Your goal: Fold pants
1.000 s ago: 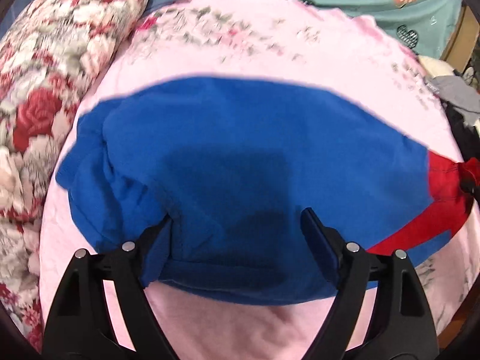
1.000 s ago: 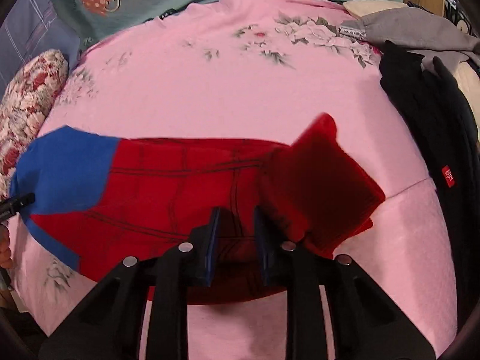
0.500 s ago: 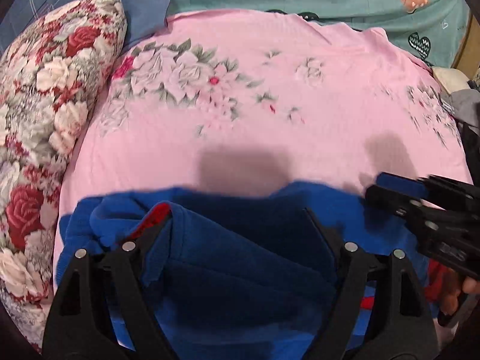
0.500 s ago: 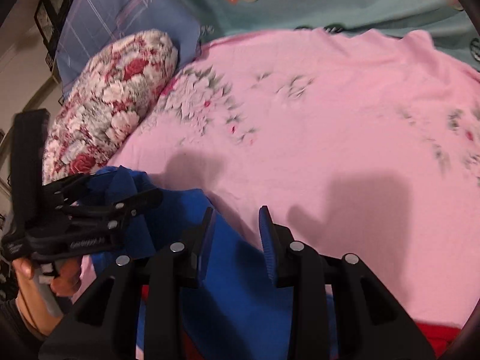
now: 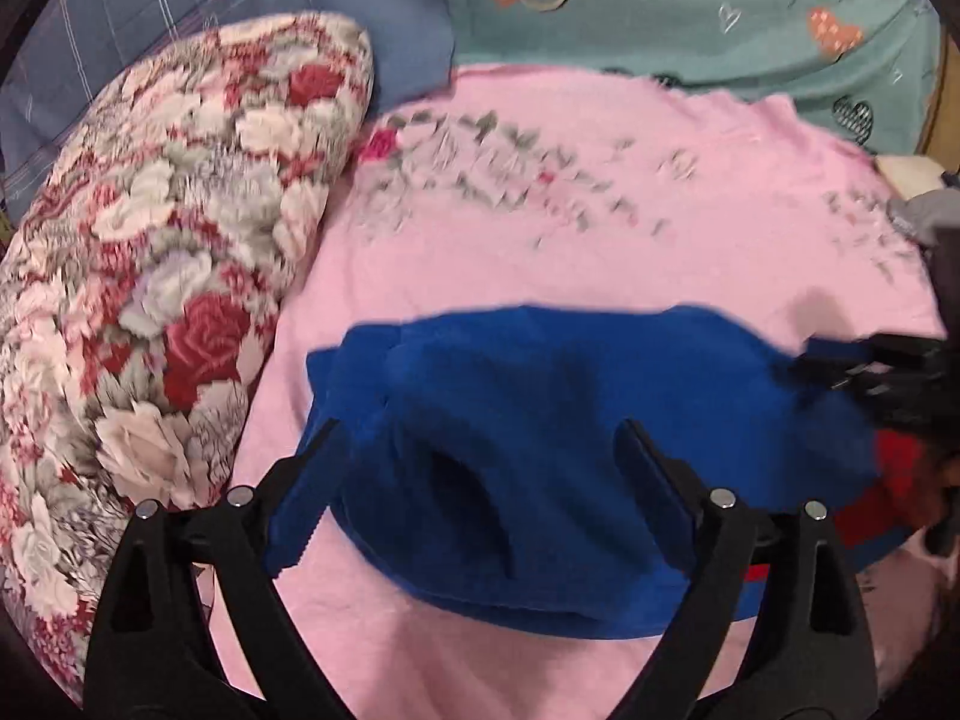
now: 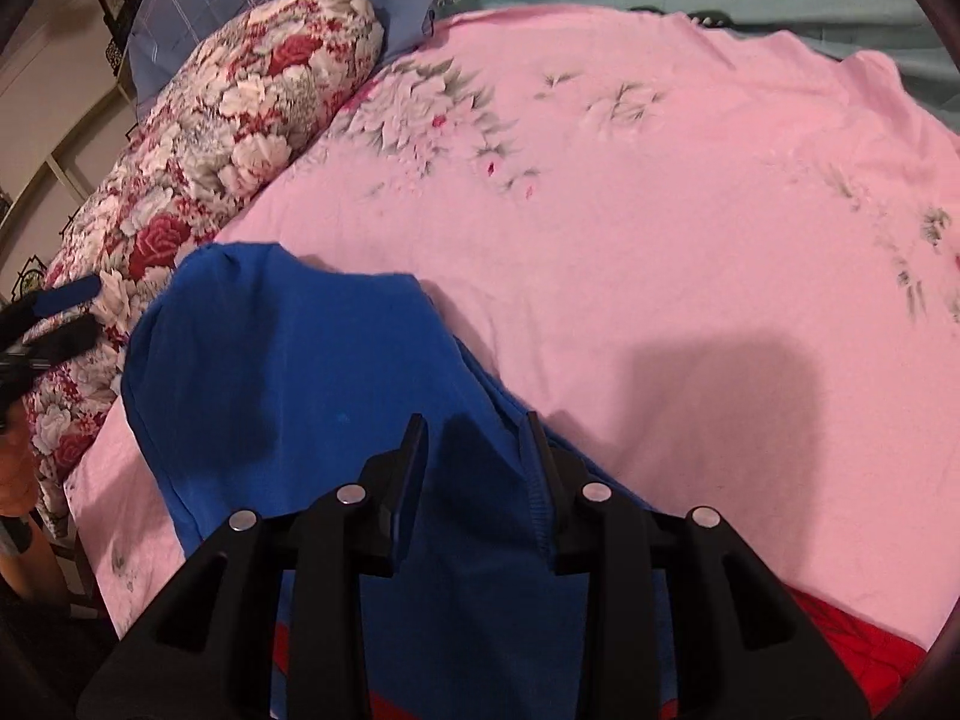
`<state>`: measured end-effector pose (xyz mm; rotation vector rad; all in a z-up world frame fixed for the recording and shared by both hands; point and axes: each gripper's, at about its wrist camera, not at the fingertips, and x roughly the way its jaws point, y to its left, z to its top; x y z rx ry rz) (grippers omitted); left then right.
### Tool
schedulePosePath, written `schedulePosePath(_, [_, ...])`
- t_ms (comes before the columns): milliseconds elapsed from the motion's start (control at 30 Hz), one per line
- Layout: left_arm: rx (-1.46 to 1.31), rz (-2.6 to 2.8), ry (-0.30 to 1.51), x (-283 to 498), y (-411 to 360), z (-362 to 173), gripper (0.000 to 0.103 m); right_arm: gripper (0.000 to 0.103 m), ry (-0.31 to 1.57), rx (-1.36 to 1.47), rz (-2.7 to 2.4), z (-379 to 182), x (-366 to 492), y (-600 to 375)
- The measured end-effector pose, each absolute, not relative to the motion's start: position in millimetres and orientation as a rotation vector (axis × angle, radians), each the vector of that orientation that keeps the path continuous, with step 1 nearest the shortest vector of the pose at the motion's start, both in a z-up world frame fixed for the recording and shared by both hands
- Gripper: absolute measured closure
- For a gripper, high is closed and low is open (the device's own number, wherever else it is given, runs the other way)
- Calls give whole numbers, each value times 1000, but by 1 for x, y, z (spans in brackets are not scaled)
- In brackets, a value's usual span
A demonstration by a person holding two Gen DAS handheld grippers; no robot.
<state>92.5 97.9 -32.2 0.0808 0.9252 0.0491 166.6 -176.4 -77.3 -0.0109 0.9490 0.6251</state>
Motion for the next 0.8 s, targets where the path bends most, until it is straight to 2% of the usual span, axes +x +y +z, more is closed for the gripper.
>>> schedulePosePath(33, [118, 85, 978, 96, 102, -50, 12, 60, 931, -10, 630, -73, 164, -179])
schedulePosePath(200, [74, 172, 1110, 99, 137, -96, 11, 60, 932, 5, 609, -66, 179, -185])
schedulePosePath(267, [16, 171, 1094, 96, 144, -84, 12, 60, 947, 20, 606, -69, 192, -180])
schedulePosePath(367, [21, 141, 956, 90, 131, -43, 12, 60, 957, 30, 626, -72, 208, -162])
schedulePosePath(400, [25, 118, 921, 89, 124, -33, 12, 61, 948, 23, 629, -73, 212, -155])
schedulePosePath(533, [15, 9, 831, 109, 87, -5, 12, 79, 1011, 67, 719, -89, 215, -134])
schedulePosePath(800, [66, 11, 963, 171, 38, -57, 14, 80, 1006, 0, 786, -97, 181, -130])
